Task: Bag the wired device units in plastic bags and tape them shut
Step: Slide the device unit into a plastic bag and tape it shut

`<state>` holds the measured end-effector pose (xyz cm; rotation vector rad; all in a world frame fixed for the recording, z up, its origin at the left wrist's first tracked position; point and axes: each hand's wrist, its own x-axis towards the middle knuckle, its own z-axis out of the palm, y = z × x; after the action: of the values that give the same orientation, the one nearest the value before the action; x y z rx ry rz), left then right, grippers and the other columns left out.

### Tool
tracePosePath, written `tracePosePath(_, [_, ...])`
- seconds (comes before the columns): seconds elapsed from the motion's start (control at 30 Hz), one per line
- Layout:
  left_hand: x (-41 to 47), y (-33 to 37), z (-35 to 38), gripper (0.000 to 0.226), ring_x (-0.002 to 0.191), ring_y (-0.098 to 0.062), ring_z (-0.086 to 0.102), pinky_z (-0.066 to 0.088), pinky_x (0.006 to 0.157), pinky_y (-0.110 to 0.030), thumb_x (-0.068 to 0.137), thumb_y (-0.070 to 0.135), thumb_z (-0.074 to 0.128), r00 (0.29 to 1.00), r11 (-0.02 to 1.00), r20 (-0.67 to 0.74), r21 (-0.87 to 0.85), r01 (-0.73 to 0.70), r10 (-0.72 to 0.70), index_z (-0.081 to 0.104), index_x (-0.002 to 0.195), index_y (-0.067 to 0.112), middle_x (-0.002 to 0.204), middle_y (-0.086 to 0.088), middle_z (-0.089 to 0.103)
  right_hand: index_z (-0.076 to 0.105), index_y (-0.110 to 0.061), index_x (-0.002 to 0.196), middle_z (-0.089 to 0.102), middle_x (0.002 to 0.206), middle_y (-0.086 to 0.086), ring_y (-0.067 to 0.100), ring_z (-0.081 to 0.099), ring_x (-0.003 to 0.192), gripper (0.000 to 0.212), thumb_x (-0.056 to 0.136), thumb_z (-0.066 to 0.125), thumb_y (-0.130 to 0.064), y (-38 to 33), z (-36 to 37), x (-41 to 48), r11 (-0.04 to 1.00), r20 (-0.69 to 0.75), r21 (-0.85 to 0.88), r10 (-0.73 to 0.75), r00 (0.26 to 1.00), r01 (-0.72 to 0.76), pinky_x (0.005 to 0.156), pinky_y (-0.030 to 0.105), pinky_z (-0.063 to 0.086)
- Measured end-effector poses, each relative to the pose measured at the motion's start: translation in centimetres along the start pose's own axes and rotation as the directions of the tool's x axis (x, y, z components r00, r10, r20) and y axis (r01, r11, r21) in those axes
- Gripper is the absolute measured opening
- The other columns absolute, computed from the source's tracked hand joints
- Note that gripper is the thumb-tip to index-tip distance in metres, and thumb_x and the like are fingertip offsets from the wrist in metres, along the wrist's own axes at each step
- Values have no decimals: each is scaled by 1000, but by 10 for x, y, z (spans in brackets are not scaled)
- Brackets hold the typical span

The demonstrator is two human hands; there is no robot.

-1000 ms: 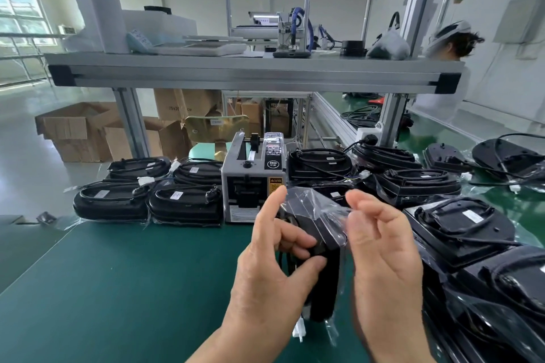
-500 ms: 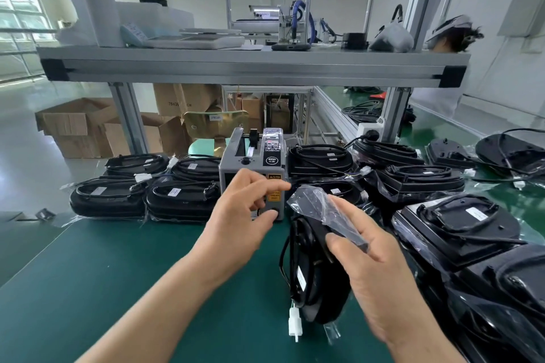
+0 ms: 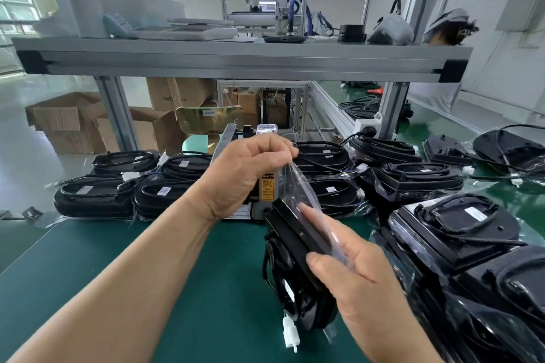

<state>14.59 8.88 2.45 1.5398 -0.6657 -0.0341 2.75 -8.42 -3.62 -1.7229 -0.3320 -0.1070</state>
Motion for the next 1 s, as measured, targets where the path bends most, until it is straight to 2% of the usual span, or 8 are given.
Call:
tracePosePath(0.13, [7, -5, 8, 13, 95, -7, 64, 51, 90, -22, 95, 18, 61, 999, 988, -34, 150, 17, -12, 73, 89, 18, 101, -7, 71, 60, -44, 131, 66, 122, 9, 41, 56, 112, 42, 97, 55, -21, 1, 6, 1, 999, -99, 27, 46, 994, -44, 97, 53, 47])
tracePosePath(0.23, [8, -7, 11, 15, 88, 0, 64, 51, 83, -16, 96, 20, 63, 995, 986, -96, 164, 27, -11, 72, 100, 9, 94, 3, 72, 63, -42, 127, 67, 124, -16, 7, 62, 117, 36, 101, 38, -49, 1, 9, 4, 1000, -198, -18, -10, 980, 7, 95, 24, 54])
tracePosePath(0.3, [2, -14, 2, 25, 97, -6, 68, 53, 89, -25, 91, 36, 67, 975, 994, -208, 69, 90, -74, 73, 105, 16, 99, 5, 74, 62, -41, 125, 67, 90, -41, -21, 62, 92, 48, 101, 25, -59, 2, 8, 6, 999, -250, -32, -14, 968, 6, 75, -1, 45])
tracePosePath(0.47, [-22, -62, -38, 14, 55, -7, 53, 47, 53, -19, 93, 21, 67, 540, 877, -692, -352, 328, -479, 70, 82, 13, 69, 0, 62, 64, -57, 112, 62, 77, -37, -18, 59, 77, 53, 90, 20, -77, 3, 7, 3, 995, -373, 74, 87, 924, -64, 71, 2, 44])
tracePosePath(0.57, [-22, -90, -43, 14, 43, -4, 46, 39, 40, -16, 92, 19, 68, 459, 792, -650, -431, 432, -605, 69, 80, 12, 58, 4, 58, 63, -57, 117, 64, 77, -36, -16, 59, 79, 61, 78, 27, -87, 3, 10, 1, 992, -389, 117, 95, 916, -54, 76, 13, 35])
tracePosePath(0.67, [-10, -102, -43, 18, 39, -2, 46, 36, 36, -15, 94, 22, 67, 445, 729, -579, -506, 461, -683, 68, 78, 13, 51, 8, 58, 63, -46, 126, 56, 119, -47, -31, 41, 115, 71, 77, 31, -86, 5, 13, 2, 990, -356, 138, 74, 932, -26, 94, 16, 30])
tracePosePath(0.87, [9, -111, -42, 28, 32, -1, 44, 34, 34, -12, 94, 29, 67, 404, 643, -500, -580, 501, -766, 63, 71, 14, 40, 9, 51, 68, -49, 115, 58, 118, -45, -30, 43, 115, 49, 87, 33, -68, 7, 19, 1, 993, -381, 118, 28, 924, 19, 90, -7, 30])
tracePosePath(1.0, [17, -110, -38, 26, 30, -2, 46, 34, 33, -12, 92, 25, 70, 373, 616, -490, -637, 464, -788, 62, 71, 13, 41, 6, 54, 68, -49, 114, 65, 121, -31, -15, 61, 101, 50, 85, 33, -69, 5, 20, -1, 991, -359, 131, 47, 932, 0, 90, 8, 40])
